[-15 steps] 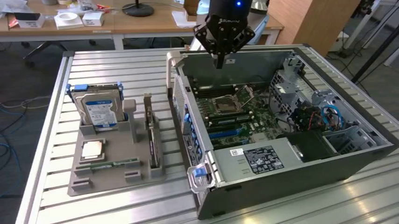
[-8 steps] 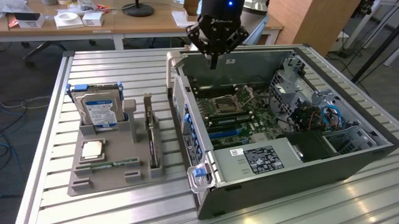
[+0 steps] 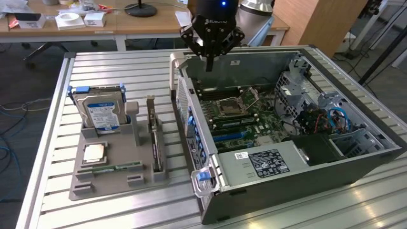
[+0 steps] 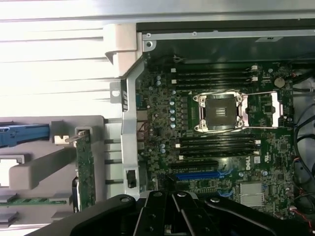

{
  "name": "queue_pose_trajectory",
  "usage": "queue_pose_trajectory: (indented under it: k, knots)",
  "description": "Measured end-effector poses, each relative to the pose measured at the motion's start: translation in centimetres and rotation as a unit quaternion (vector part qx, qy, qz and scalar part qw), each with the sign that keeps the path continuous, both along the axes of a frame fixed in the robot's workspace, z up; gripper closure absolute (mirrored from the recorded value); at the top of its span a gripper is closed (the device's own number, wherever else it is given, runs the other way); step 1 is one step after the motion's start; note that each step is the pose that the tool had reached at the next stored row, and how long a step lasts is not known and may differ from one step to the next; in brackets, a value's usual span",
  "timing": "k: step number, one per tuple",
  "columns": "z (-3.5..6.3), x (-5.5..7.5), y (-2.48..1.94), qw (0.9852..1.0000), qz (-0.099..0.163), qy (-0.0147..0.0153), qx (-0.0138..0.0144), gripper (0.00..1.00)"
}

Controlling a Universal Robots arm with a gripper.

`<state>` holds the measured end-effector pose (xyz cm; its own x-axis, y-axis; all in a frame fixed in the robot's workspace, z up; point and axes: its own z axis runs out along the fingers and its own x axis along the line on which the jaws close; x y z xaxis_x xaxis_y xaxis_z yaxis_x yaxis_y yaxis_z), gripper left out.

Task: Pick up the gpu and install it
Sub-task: 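Reach for the gpu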

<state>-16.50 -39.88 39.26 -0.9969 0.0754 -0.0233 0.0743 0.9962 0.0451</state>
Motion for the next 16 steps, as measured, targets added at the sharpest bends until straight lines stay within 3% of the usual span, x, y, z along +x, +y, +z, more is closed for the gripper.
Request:
queue_pose_trajectory:
  k: [16]
  knots:
    - [-0.16, -4.6, 0.00, 1.0000, 0.000, 0.0000, 0.0000, 0.90]
